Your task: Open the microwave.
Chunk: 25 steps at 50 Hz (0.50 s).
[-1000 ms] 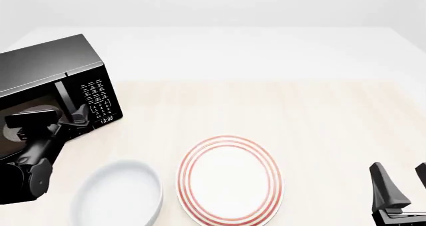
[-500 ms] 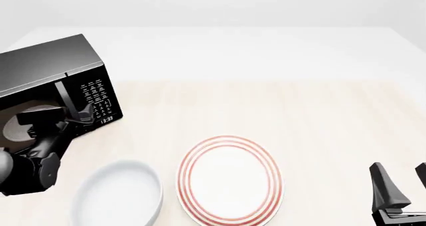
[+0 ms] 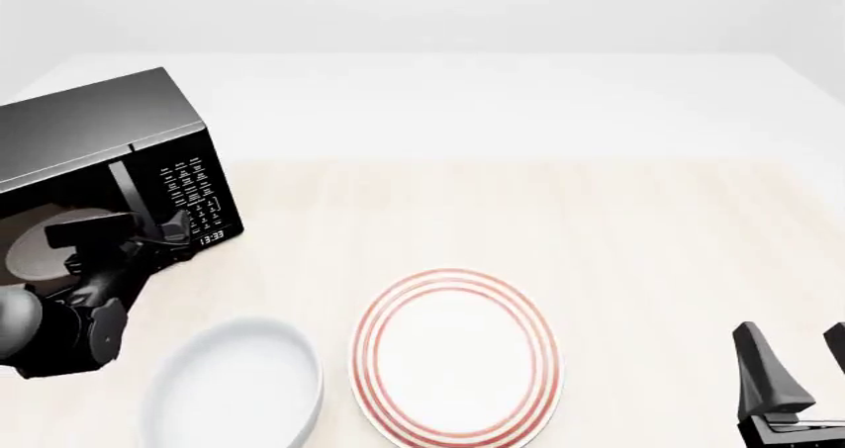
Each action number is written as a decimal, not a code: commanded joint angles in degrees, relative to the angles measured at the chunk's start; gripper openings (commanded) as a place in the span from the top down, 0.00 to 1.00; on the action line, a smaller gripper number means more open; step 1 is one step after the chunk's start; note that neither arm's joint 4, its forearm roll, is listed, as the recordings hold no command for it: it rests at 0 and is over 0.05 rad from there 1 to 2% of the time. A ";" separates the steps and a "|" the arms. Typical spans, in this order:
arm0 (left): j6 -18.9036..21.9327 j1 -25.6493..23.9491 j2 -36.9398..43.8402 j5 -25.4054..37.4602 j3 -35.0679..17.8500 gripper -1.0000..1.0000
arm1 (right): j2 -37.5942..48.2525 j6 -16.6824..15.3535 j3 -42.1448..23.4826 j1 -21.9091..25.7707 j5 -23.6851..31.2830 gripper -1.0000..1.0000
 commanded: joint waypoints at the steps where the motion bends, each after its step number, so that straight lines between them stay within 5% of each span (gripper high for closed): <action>1: -0.47 -0.23 1.33 0.32 -1.13 0.00 | 0.01 0.00 0.00 0.00 0.00 0.00; 9: -0.86 -0.24 1.69 0.78 -1.51 0.00 | -0.01 0.01 0.00 0.00 0.00 0.00; 10: -0.93 -0.14 1.63 0.90 -1.56 1.00 | -0.01 -0.01 0.00 -0.01 0.00 0.00; 25: -0.46 0.44 1.04 0.21 -0.65 1.00 | 0.00 0.00 0.00 0.00 0.00 0.00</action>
